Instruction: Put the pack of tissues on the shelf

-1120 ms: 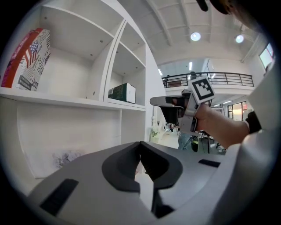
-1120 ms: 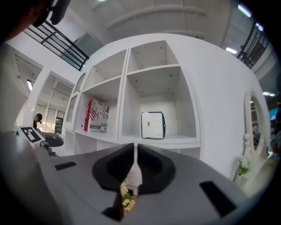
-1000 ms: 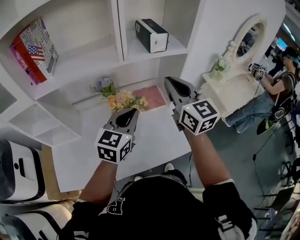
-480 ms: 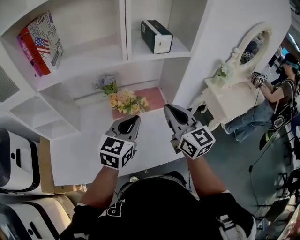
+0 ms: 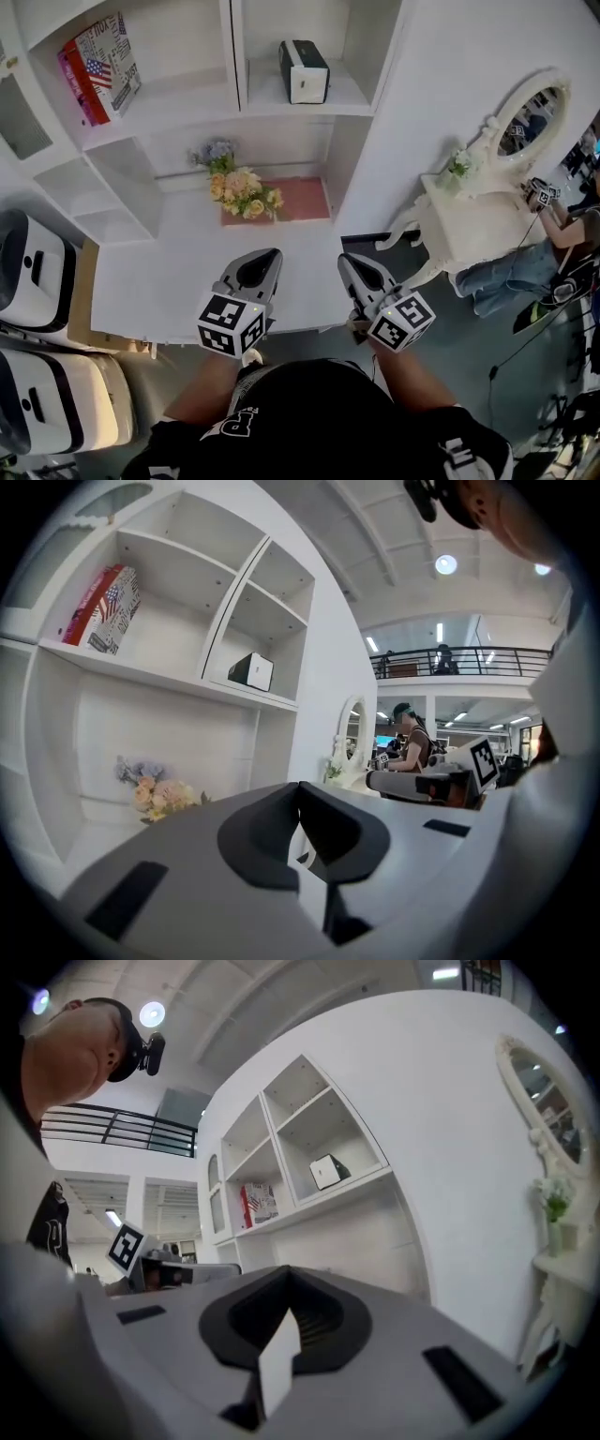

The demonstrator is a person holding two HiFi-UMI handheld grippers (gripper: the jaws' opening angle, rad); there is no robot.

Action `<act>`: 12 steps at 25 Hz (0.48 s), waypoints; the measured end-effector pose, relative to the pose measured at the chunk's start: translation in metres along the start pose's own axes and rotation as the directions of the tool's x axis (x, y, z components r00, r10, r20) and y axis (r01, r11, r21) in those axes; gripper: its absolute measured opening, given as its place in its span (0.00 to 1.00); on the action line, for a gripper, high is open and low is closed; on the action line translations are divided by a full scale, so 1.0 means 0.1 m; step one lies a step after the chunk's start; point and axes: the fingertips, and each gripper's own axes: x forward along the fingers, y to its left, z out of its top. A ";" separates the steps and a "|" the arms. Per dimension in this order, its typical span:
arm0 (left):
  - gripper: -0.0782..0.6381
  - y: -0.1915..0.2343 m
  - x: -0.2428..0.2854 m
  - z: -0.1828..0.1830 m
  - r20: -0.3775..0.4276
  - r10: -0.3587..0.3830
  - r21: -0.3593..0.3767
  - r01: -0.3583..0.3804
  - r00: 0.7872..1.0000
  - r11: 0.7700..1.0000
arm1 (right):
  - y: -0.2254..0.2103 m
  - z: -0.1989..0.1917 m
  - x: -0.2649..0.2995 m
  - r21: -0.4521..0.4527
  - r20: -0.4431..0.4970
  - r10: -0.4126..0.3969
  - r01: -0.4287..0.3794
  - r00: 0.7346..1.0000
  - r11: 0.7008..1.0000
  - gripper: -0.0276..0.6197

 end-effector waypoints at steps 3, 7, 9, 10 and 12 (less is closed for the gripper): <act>0.13 -0.31 0.03 -0.13 -0.006 0.028 0.000 -0.028 1.000 1.000 | -0.06 -0.12 -0.32 -0.012 -0.049 0.042 -0.043 0.998 0.999 0.05; 0.13 -0.76 0.03 -0.24 -0.005 0.049 0.011 -0.049 0.999 0.999 | -0.11 -0.19 -0.71 -0.007 -0.085 0.087 -0.088 0.993 0.996 0.05; 0.13 -0.95 0.01 -0.26 0.007 0.061 0.007 -0.062 0.998 0.998 | -0.13 -0.19 -0.86 -0.007 -0.098 0.107 -0.109 0.989 0.994 0.05; 0.13 -1.03 -0.01 -0.28 0.011 0.069 -0.002 -0.069 0.998 0.998 | -0.12 -0.21 -0.94 -0.007 -0.104 0.118 -0.119 0.988 0.993 0.05; 0.13 -1.15 -0.06 -0.34 0.013 0.089 -0.023 -0.089 0.996 0.996 | -0.10 -0.24 -1.08 -0.011 -0.117 0.137 -0.139 0.984 0.990 0.05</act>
